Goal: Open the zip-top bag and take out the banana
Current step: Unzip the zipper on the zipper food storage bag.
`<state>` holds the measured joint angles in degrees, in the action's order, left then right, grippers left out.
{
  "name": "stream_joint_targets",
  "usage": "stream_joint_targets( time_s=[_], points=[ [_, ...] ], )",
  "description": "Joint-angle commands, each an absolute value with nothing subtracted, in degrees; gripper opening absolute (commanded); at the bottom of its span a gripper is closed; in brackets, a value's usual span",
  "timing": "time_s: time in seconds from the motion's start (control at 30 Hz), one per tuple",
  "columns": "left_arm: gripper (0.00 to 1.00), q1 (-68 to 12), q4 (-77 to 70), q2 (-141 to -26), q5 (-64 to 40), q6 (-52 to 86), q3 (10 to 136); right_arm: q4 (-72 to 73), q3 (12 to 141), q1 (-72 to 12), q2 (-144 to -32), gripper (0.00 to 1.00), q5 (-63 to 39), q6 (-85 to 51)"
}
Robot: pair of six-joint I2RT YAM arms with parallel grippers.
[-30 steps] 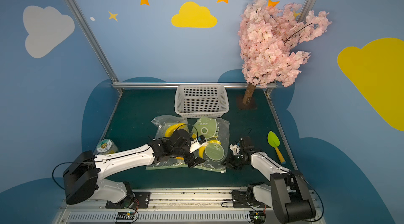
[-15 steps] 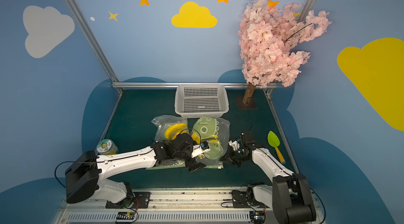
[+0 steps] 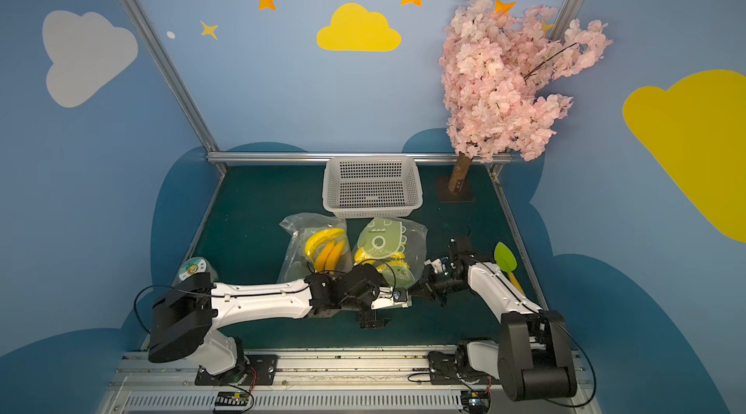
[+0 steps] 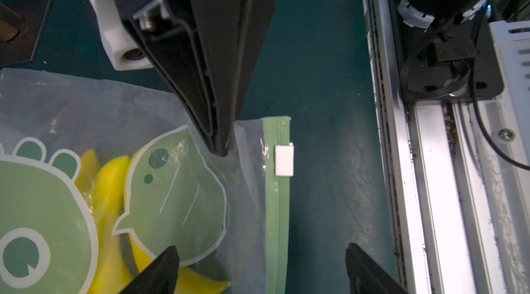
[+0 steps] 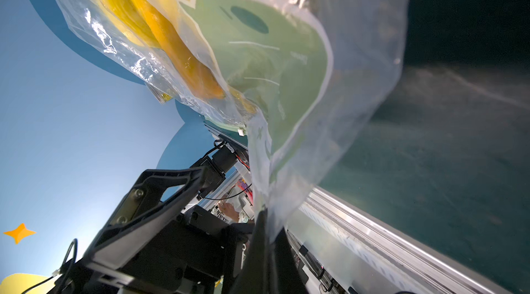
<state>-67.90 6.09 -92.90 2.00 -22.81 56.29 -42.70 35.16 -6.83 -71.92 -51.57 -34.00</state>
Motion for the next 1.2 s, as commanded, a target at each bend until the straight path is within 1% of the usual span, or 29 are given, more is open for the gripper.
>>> stream_joint_targets(
  time_s=[0.0, 0.07, 0.17, 0.4, 0.57, 0.67, 0.8, 0.87, 1.0, 1.17],
  points=[
    [0.89, -68.7, 5.1, -94.0, 5.1, -24.4, 58.1, -44.7, 34.7, -5.7, -70.8, 0.0, -53.8, -35.5],
    [0.88, -69.1, 4.4, -94.4, 5.4, -24.5, 58.1, -44.0, 34.3, -5.0, -70.4, 0.0, -54.4, -36.3],
    [0.84, -69.9, 3.9, -95.3, 7.4, -24.4, 58.4, -42.4, 33.5, -4.4, -70.1, 0.0, -55.7, -37.7],
    [0.68, -71.5, 3.1, -98.1, 13.0, -21.6, 60.4, -39.8, 31.1, -4.0, -67.5, 0.0, -57.9, -41.0],
    [0.67, -71.9, 2.9, -99.0, 13.1, -22.0, 61.2, -35.8, 28.7, -3.4, -66.0, 0.0, -59.2, -44.9],
    [0.66, -72.6, 2.5, -99.6, 16.3, -22.4, 61.4, -34.0, 28.0, -3.4, -65.3, 0.0, -59.9, -46.7],
    [0.56, -72.9, 2.8, -100.1, 19.0, -21.4, 61.8, -34.1, 27.7, -3.0, -64.1, 0.0, -60.0, -47.4],
    [0.52, -72.9, 3.0, -100.3, 18.7, -21.4, 61.8, -33.9, 27.4, -2.8, -64.0, 0.0, -60.2, -47.8],
    [0.41, -73.0, 3.0, -100.3, 18.4, -21.3, 61.8, -33.7, 27.0, -2.5, -63.6, 0.0, -60.3, -48.1],
    [0.33, -73.0, 3.2, -99.8, 18.7, -20.9, 62.0, -33.7, 26.3, -1.7, -63.0, 0.0, -60.2, -48.3]
  ],
)
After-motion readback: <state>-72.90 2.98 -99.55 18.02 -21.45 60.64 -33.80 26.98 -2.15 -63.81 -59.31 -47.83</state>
